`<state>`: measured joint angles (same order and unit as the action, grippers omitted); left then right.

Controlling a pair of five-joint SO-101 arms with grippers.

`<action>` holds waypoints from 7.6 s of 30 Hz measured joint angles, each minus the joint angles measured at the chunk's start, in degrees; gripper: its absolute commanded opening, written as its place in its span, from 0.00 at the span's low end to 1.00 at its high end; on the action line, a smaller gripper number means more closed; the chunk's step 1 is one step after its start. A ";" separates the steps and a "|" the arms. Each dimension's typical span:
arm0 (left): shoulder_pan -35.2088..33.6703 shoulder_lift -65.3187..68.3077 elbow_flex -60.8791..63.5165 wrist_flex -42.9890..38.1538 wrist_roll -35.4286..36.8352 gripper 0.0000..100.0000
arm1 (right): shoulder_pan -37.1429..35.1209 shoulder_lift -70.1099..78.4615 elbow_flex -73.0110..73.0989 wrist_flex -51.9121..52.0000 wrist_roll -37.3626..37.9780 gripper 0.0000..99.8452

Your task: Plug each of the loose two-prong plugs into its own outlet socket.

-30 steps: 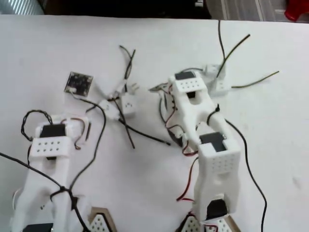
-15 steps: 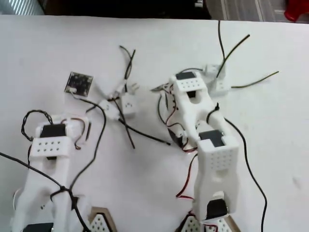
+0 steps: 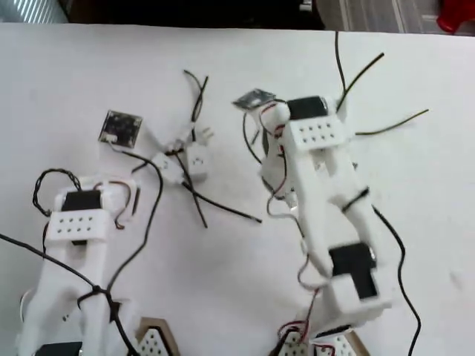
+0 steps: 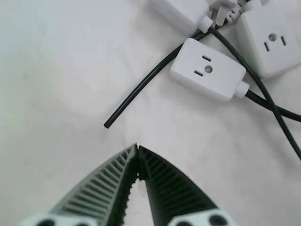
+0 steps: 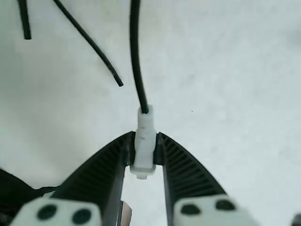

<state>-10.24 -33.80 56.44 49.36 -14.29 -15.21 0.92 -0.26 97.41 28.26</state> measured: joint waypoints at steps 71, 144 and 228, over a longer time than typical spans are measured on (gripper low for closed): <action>22.42 -25.05 0.62 -0.53 2.46 0.02 | -19.96 -62.07 73.41 -67.43 -20.84 0.02; 5.98 107.96 -142.33 50.64 28.13 0.02 | -2.73 -62.15 74.46 -76.22 -28.92 0.02; 44.57 26.29 -27.16 2.73 -3.16 0.24 | 20.04 -62.15 65.41 -68.84 -28.92 0.02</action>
<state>34.33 -7.52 29.27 52.09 -17.45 4.84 -61.23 65.14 28.57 -0.66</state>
